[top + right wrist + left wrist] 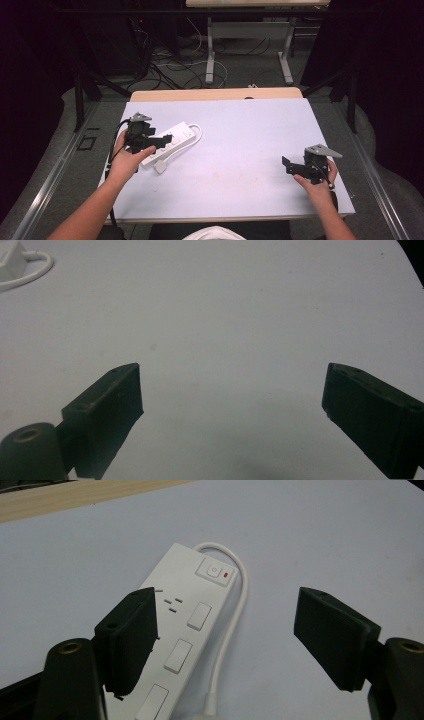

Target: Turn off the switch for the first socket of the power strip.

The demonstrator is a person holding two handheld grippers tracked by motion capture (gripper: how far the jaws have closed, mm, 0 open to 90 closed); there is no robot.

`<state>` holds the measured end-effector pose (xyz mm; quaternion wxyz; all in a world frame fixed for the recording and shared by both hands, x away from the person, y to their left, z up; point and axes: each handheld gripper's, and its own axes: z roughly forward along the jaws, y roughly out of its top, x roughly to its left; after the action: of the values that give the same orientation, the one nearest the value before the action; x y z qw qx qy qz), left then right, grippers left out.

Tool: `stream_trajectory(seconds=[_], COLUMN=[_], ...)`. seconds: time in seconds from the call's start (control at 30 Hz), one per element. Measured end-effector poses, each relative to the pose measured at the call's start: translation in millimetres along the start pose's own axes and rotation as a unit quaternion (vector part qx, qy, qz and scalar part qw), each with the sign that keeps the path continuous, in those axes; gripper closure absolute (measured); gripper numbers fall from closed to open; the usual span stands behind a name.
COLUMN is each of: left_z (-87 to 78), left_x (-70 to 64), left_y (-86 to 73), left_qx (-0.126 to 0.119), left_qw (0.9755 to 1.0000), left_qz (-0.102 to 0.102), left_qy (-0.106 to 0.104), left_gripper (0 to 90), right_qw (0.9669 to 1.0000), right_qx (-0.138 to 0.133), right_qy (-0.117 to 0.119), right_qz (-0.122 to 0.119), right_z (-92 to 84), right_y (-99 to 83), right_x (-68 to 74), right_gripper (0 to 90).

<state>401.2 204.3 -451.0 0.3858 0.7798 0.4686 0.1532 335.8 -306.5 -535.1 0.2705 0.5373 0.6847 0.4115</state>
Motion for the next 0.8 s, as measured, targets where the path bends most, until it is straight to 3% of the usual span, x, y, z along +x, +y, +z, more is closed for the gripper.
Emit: stream_trajectory(seconds=[0.33,0.8], left_z=[8.3,19.6], left_x=[2.8,2.8], left_y=[6.5,13.5], left_qx=[0.010,0.022], left_qw=[0.9999,0.9997], left_qz=[0.001,-0.003], left_qy=[0.005,0.013], left_gripper=[30.0,44.1], right_qw=[1.0000,1.0000], right_qx=[0.001,0.002], right_qy=[0.000,0.000], right_qz=[0.002,0.003], right_z=[0.9,1.7], right_y=[-0.5,-0.9], right_x=[-0.8,-1.5], right_gripper=[9.2,9.4])
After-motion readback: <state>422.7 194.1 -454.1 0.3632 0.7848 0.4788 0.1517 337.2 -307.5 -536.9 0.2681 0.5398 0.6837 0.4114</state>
